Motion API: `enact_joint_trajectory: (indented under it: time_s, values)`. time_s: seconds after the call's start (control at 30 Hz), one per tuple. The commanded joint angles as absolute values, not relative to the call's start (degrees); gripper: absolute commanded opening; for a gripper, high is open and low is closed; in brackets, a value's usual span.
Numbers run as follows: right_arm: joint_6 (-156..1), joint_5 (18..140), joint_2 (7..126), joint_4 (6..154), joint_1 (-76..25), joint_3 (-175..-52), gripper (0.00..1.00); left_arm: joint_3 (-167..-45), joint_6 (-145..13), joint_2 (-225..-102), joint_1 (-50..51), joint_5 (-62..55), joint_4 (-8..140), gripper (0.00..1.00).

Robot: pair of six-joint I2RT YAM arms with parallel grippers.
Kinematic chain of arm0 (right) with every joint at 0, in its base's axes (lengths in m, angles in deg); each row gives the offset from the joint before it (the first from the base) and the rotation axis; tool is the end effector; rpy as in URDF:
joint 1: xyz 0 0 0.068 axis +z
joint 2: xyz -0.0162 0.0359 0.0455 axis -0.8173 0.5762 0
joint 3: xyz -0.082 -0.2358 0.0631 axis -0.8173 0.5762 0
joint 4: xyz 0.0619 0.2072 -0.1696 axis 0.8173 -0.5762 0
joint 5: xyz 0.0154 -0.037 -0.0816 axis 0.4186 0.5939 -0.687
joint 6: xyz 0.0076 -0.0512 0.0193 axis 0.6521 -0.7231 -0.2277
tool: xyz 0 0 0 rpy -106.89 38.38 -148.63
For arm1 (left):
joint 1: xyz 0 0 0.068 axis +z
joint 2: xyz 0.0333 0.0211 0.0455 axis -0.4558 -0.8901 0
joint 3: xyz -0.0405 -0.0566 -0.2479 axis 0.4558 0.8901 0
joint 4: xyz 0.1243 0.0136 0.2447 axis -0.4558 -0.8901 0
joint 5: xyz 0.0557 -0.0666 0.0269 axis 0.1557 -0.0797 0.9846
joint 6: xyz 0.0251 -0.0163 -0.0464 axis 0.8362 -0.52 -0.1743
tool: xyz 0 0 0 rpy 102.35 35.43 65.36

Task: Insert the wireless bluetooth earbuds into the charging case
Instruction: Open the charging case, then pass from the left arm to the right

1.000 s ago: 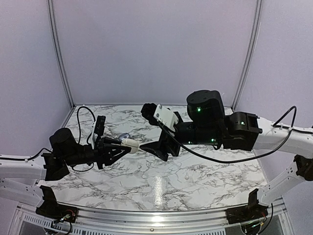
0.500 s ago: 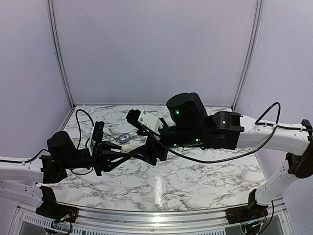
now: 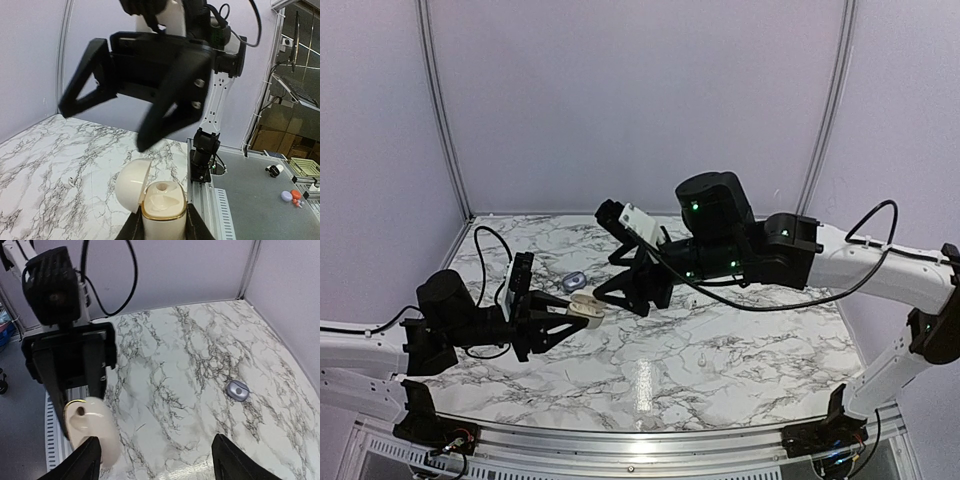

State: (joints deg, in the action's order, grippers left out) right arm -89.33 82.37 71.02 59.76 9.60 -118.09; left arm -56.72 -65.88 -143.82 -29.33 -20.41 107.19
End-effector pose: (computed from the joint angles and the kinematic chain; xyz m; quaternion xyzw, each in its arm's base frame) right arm 0.1513 0.3319 0.3460 -0.5214 0.6693 0.3284 0.4151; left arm 0.1183 -0.2071 0.2465 0.3953 0.5147 -0.5319 0.5440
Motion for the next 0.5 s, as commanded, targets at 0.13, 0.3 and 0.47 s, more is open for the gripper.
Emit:
enact_joint_trajectory:
  time_s: [0.13, 0.3, 0.47]
  values:
    - [-85.8, 84.5, 66.5, 60.5, 4.9, -120.3, 0.75, -56.9, -64.5, -142.7, -30.3, -23.5, 108.3, 0.0]
    - [-86.6, 94.6, 64.1, 62.9, 5.0, -115.8, 0.68, -57.3, -64.8, -142.5, -30.3, -23.2, 108.2, 0.0]
    - [-88.2, 96.5, 66.8, 60.5, 6.9, -118.1, 0.56, -57.7, -64.7, -142.9, -30.3, -24.1, 108.1, 0.0]
